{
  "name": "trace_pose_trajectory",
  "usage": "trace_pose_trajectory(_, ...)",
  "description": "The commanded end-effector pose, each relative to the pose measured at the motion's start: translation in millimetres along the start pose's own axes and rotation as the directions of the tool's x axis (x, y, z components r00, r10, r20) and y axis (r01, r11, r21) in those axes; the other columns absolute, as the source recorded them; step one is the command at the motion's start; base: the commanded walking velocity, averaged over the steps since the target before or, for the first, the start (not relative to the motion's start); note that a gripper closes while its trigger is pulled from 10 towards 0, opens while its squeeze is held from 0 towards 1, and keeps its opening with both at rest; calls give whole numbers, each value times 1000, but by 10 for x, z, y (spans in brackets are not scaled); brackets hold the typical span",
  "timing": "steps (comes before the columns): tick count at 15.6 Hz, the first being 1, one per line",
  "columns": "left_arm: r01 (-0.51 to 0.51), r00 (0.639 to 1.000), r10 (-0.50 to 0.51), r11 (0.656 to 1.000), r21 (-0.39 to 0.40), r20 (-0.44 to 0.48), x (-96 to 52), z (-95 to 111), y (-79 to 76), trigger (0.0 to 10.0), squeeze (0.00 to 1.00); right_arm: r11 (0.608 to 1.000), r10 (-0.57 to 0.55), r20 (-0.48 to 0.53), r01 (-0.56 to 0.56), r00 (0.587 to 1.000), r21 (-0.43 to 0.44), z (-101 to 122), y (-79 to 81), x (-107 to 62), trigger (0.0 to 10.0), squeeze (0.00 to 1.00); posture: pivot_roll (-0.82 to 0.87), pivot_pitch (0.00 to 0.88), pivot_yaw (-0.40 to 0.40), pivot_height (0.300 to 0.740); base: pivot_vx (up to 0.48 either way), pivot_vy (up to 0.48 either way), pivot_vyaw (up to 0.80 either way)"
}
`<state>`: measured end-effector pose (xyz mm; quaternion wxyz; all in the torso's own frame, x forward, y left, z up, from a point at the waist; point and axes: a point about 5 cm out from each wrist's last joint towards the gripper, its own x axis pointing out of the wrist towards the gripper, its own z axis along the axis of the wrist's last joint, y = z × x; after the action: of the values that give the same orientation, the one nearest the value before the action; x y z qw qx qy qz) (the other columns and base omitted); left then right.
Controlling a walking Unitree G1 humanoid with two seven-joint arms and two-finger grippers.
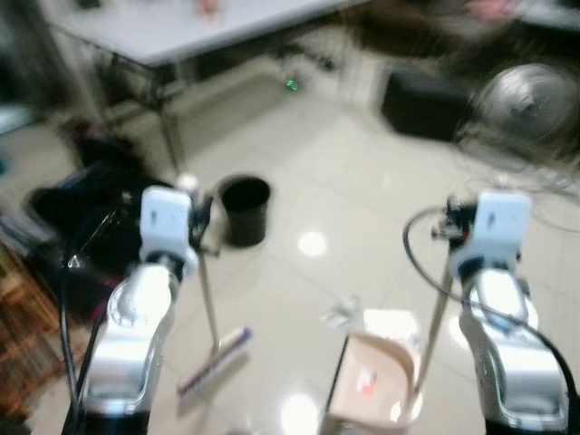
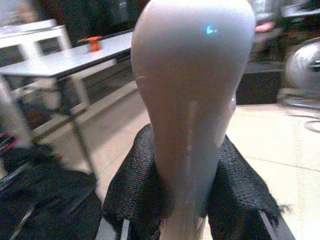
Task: Sweep floor
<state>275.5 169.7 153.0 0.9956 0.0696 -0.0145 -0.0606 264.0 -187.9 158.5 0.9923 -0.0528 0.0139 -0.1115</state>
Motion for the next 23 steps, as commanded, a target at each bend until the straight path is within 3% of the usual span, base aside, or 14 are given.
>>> trace_pose_trajectory(1,-2,999,1,1000,18,46,8,102,9,10000,0,1000,9,0,-9,1000,6,34,2,17,10000,0,57,0,7,740,0,255,-800)
trace_pose_trajectory(11,56,997,-59,997,48,47,106,141,3,10000,0,998,-31,-41,33,999,46,-50,-39,-74,10000,0,46,0,53,740,0,402,0)
trace_pose_trajectory(14,65,997,-67,997,51,49,111,135,6,10000,0,998,-38,-39,40,999,48,-45,-43,-78,10000,0,39,0,58,740,0,405,-610)
trace_pose_trajectory(15,93,991,-102,989,111,81,118,180,-32,10000,0,997,-47,-33,49,998,56,-35,-50,-82,10000,0,39,0,59,740,0,0,0)
trace_pose_trajectory(16,105,990,-114,988,113,79,122,181,-51,10000,0,997,-47,-31,48,998,57,-34,-49,-80,10000,0,41,0,61,740,0,-480,0)
trace_pose_trajectory(19,119,989,-126,987,104,73,124,168,-78,10000,0,996,-55,-44,58,998,61,-49,-54,-79,10000,0,39,0,64,740,0,-451,0)
trace_pose_trajectory(21,114,991,-118,992,52,66,132,151,-77,10000,0,995,-65,-53,69,996,71,-48,-81,-77,10000,0,34,0,67,740,0,0,0)
trace_pose_trajectory(23,110,992,-114,992,57,62,141,137,-75,10000,0,995,-62,-36,64,997,71,-10,-88,-67,10000,0,27,0,70,740,0,0,0)
